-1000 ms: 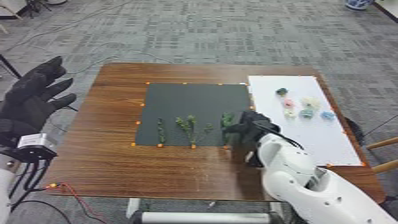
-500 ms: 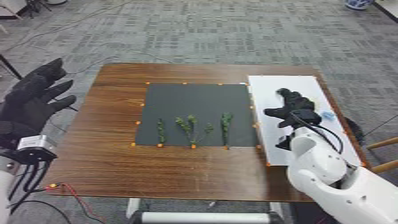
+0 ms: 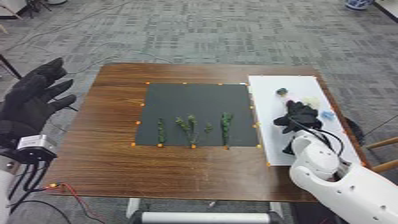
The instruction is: Arrange flowers
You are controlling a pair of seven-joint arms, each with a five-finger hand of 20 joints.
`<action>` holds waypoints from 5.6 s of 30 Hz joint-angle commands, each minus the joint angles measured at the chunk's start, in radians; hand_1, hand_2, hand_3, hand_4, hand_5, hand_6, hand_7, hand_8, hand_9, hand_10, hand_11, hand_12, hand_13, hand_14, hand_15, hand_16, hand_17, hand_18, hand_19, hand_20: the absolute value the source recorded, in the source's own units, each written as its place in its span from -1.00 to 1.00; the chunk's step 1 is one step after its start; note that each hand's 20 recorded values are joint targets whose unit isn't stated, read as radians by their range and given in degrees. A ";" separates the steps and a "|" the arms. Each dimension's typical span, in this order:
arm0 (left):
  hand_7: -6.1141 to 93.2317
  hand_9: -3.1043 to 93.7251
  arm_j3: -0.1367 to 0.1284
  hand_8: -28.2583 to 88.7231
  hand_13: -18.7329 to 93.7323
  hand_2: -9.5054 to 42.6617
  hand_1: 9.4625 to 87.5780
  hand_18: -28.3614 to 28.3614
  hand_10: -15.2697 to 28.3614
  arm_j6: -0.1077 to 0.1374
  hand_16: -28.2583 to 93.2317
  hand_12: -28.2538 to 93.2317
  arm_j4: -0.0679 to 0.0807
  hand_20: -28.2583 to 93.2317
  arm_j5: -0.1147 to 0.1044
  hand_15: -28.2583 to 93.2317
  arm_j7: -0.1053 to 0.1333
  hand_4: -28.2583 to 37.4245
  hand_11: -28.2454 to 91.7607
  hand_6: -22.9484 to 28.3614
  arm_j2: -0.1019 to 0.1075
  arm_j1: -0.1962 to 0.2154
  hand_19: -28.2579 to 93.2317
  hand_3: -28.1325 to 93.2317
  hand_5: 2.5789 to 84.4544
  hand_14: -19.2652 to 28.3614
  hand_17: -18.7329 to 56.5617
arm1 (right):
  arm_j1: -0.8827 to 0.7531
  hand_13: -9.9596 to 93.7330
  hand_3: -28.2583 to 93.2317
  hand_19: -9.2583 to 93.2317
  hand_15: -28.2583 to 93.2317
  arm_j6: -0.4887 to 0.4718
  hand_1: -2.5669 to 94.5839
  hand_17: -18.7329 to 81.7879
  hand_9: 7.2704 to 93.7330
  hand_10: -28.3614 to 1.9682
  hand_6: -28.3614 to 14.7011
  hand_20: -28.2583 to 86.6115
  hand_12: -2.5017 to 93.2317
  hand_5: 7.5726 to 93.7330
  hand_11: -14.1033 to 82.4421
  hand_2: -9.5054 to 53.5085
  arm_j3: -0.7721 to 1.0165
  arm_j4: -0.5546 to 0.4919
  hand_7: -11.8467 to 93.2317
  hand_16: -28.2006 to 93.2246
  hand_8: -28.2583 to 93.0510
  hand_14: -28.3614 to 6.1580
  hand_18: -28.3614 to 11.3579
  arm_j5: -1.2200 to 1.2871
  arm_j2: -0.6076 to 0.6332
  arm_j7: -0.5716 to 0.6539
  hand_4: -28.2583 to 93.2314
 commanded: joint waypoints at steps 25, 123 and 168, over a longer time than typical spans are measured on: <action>-0.49 -0.68 0.069 -0.67 -0.59 -0.90 -0.60 0.71 0.03 -0.054 -0.59 -0.15 0.068 -0.39 -0.026 0.11 -0.039 -1.00 -0.28 -0.13 0.169 -0.193 0.08 0.54 -0.63 0.26 -0.82 | 0.363 0.60 0.71 1.00 0.68 0.237 0.19 0.23 0.84 0.59 0.36 0.38 0.22 0.61 -0.29 -1.00 -0.256 -0.097 -0.04 0.10 -0.47 0.35 -0.53 0.065 -0.162 -0.346 -1.00; -0.53 -0.70 0.225 -0.65 -0.65 -0.81 -0.58 0.75 0.22 -0.048 -0.64 -0.20 0.109 -0.38 -0.022 0.17 -0.016 -1.00 -0.25 -0.01 0.197 -0.330 0.09 0.56 -0.58 0.42 -0.88 | 0.397 0.29 0.74 0.88 0.72 0.019 -0.20 0.01 0.06 0.12 0.18 0.44 -0.54 -0.07 -0.28 -1.00 -0.290 -0.148 -0.30 0.02 -0.75 0.17 -0.51 0.074 -0.219 -0.319 -1.00; -0.51 -0.67 0.120 -0.66 -0.58 -0.87 -0.59 0.72 0.06 -0.050 -0.59 -0.16 0.054 -0.39 0.009 0.12 -0.027 -1.00 -0.28 -0.10 0.116 -0.173 0.08 0.54 -0.61 0.28 -0.82 | -0.002 0.02 0.83 0.73 0.72 0.000 -0.30 -0.18 -0.22 0.05 0.07 0.41 -0.49 -0.25 -0.23 -1.00 0.051 0.068 -0.30 -0.13 -0.74 -0.07 -0.61 -0.011 0.100 -0.071 -1.00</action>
